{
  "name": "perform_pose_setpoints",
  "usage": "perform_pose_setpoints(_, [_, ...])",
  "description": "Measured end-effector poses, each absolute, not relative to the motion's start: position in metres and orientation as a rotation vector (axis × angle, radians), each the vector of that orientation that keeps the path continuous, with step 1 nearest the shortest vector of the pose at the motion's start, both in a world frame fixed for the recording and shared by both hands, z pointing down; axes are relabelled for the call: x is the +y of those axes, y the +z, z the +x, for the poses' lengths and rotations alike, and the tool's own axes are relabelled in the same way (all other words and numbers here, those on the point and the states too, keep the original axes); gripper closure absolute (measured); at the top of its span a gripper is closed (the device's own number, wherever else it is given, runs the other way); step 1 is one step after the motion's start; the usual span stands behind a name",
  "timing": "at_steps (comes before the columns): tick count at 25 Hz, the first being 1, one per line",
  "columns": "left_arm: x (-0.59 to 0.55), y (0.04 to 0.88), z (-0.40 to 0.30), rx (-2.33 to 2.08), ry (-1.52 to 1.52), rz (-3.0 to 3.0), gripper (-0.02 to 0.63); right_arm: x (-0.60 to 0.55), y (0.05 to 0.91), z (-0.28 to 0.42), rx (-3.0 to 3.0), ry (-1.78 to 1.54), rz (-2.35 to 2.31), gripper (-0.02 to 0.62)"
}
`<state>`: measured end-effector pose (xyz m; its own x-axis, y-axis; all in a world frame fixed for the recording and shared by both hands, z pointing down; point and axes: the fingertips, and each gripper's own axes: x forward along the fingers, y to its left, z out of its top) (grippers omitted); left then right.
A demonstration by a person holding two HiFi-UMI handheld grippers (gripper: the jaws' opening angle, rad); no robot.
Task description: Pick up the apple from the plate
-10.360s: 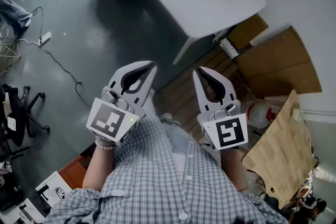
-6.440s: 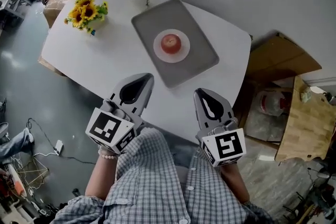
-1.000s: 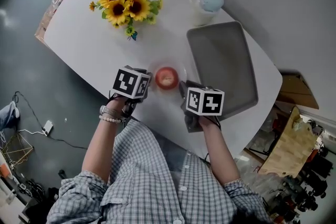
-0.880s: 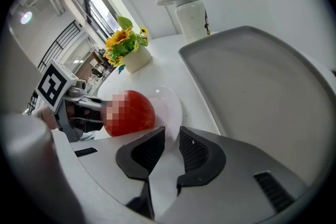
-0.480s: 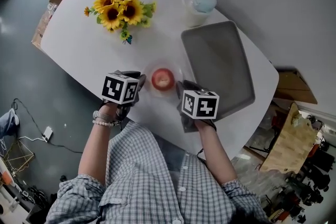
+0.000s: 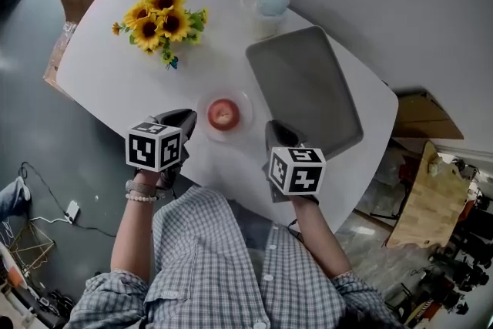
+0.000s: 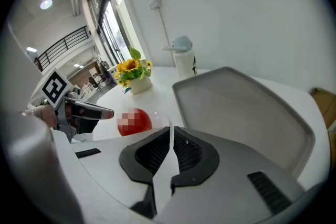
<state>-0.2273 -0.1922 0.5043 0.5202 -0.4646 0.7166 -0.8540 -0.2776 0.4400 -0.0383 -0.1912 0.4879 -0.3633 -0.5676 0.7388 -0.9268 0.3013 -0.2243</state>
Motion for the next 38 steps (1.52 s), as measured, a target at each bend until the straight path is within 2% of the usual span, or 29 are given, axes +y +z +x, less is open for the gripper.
perform_pose_setpoints(9, [-0.193, 0.435, -0.170, -1.128, 0.487, 2.156, 0.594, -0.171, 0.427, 0.003, -2.181, 0.715, 1.447, 0.561])
perform_pose_setpoints(23, [-0.155, 0.342, -0.042, -0.826, 0.353, 2.518, 0.595, -0.138, 0.315, 0.057, -2.337, 0.357, 1.557, 0.561])
perform_pose_setpoints(38, [-0.132, 0.300, 0.003, -0.808, 0.364, 2.709, 0.595, -0.129, 0.266, 0.075, -2.453, 0.199, 1.597, 0.563])
